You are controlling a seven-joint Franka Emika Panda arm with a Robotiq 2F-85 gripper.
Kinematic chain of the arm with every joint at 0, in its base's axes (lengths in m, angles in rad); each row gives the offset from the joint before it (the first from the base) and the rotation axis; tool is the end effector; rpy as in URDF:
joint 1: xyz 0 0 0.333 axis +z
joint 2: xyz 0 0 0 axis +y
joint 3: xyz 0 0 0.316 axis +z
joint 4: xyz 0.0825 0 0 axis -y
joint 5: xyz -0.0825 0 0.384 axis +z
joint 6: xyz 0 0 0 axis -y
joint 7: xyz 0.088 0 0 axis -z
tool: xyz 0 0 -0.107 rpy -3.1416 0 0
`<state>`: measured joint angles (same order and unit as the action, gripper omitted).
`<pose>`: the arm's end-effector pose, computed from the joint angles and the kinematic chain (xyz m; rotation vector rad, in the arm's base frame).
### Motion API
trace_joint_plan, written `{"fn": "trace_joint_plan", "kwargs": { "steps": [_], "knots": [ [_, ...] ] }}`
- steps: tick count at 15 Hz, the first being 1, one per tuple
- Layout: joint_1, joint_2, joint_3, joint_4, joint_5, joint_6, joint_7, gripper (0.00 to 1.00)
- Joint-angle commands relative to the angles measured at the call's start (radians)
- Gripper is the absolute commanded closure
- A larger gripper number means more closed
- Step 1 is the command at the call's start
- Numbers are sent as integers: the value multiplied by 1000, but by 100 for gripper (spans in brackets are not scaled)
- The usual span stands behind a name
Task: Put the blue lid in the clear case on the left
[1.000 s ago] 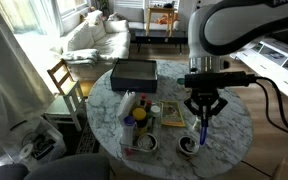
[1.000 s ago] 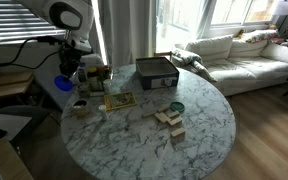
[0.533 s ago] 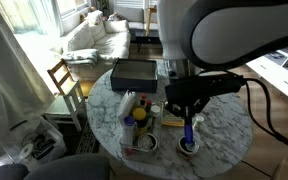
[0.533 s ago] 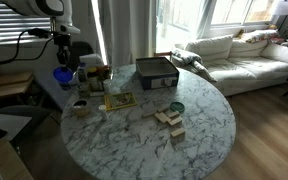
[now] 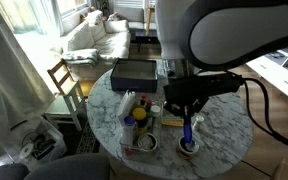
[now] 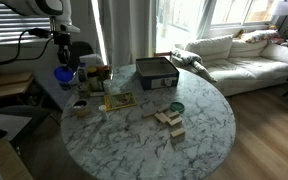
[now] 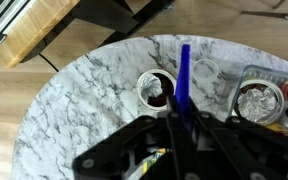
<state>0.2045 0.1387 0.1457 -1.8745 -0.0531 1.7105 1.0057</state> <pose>0.5283 0.1851 0.4172 2.7649 -0.9139 -0.3155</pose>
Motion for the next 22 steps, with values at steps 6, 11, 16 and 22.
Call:
{"fn": "trace_joint_plan", "kwargs": {
  "steps": [6, 11, 16, 22],
  "knots": [
    [10, 46, 3, 52, -23, 105, -37, 98],
    [35, 124, 2, 120, -60, 196, -59, 98],
    [54, 214, -6, 173, -72, 238, -91, 98],
    [91, 301, -23, 236, -115, 195, -151, 98]
  ]
}}
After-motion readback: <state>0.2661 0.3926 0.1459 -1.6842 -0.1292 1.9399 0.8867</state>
